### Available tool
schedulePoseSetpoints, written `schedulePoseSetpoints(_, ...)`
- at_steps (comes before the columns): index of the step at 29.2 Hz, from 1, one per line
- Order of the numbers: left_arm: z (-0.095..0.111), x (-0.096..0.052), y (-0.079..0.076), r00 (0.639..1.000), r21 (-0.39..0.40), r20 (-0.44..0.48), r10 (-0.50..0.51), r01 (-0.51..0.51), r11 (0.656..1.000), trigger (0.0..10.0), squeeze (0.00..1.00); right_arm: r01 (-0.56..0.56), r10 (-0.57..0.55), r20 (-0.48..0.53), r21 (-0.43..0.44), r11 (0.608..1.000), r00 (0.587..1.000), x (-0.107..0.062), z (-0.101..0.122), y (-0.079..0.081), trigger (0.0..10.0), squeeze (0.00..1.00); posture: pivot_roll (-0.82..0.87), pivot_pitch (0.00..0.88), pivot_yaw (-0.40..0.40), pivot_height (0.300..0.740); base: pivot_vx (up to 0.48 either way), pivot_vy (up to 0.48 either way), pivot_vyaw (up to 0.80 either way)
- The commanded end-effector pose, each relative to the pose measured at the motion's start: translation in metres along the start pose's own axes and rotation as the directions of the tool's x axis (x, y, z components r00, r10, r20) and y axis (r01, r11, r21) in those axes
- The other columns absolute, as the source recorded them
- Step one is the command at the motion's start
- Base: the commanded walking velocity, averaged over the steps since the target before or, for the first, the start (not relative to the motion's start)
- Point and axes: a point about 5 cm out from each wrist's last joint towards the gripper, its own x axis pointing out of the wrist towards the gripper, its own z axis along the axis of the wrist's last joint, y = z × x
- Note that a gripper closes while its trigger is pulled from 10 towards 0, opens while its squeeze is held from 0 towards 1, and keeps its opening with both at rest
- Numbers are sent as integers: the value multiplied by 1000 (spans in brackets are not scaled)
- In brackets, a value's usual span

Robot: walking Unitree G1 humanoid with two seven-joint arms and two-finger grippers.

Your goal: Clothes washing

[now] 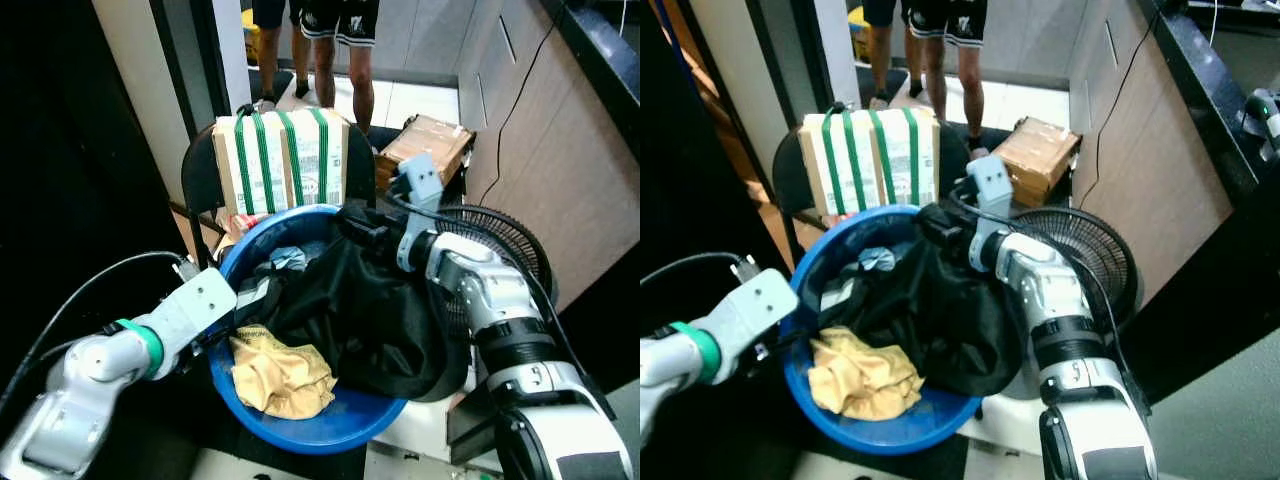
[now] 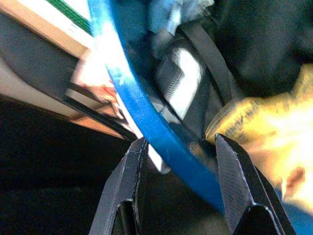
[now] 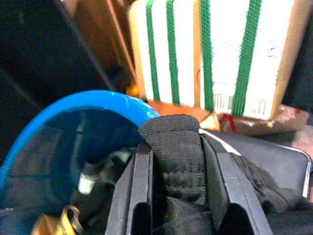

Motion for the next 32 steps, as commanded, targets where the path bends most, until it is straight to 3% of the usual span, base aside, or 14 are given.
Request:
schedulePoseSetpoints(1,11,15,-67,958,-104,143,-248,264,959,10000,0,-172,126,524,40,984,842,-1,108,35,0,0,131,104,65,740,0,0,0)
schedulePoseSetpoints(5,22,3,-52,959,-219,257,-122,181,959,10000,0,-194,182,439,-17,981,880,0,93,42,0,0,131,104,65,740,0,0,0)
schedulePoseSetpoints(12,4,-10,-34,989,-391,149,0,59,919,10000,0,-197,196,381,-37,980,904,0,80,43,0,0,129,110,59,740,0,0,0)
schedulePoseSetpoints(14,-4,-13,-37,993,-361,109,-51,87,928,10000,0,-194,201,354,-56,979,913,1,76,44,0,0,128,110,59,740,0,0,0)
schedulePoseSetpoints(15,-14,-12,-36,998,-151,11,-64,65,986,10000,0,-180,203,318,-101,978,926,3,71,45,0,0,128,110,59,740,0,0,0)
schedulePoseSetpoints(16,-14,-12,-36,998,-151,11,-64,65,986,10000,0,-180,203,318,-101,978,926,3,71,45,0,0,128,110,59,740,0,0,0)
schedulePoseSetpoints(17,-22,-9,-33,997,15,-64,-46,47,999,10000,0,-161,196,293,-138,977,936,4,67,45,0,0,128,110,59,740,0,0,0)
schedulePoseSetpoints(19,-22,-9,-33,997,15,-64,-46,47,999,10000,0,-161,196,293,-138,977,936,4,67,45,0,0,128,110,59,740,0,0,0)
schedulePoseSetpoints(20,-30,-3,-29,992,182,-127,-3,26,983,10000,0,-127,176,267,-192,973,948,6,63,45,0,0,134,112,57,740,0,0,0)
schedulePoseSetpoints(21,-36,3,-29,987,257,-155,28,13,966,10000,0,-87,152,244,-258,962,958,7,59,44,0,0,134,112,57,740,0,0,0)
schedulePoseSetpoints(23,-35,11,-39,990,187,-137,20,6,982,10000,0,-51,131,213,-346,937,968,8,52,45,0,0,130,116,56,740,0,0,0)
schedulePoseSetpoints(25,-35,11,-39,990,187,-137,20,6,982,10000,0,-51,131,213,-346,937,968,8,52,45,0,0,130,116,56,740,0,0,0)
schedulePoseSetpoints(29,-28,12,-58,994,37,-100,-46,50,998,10000,0,-63,138,195,-348,935,971,7,45,49,0,0,126,120,61,740,0,0,0)
schedulePoseSetpoints(32,-31,8,-67,988,1,-128,-93,93,996,10000,0,-73,146,191,-341,937,971,6,43,51,0,0,126,120,61,740,0,0,0)
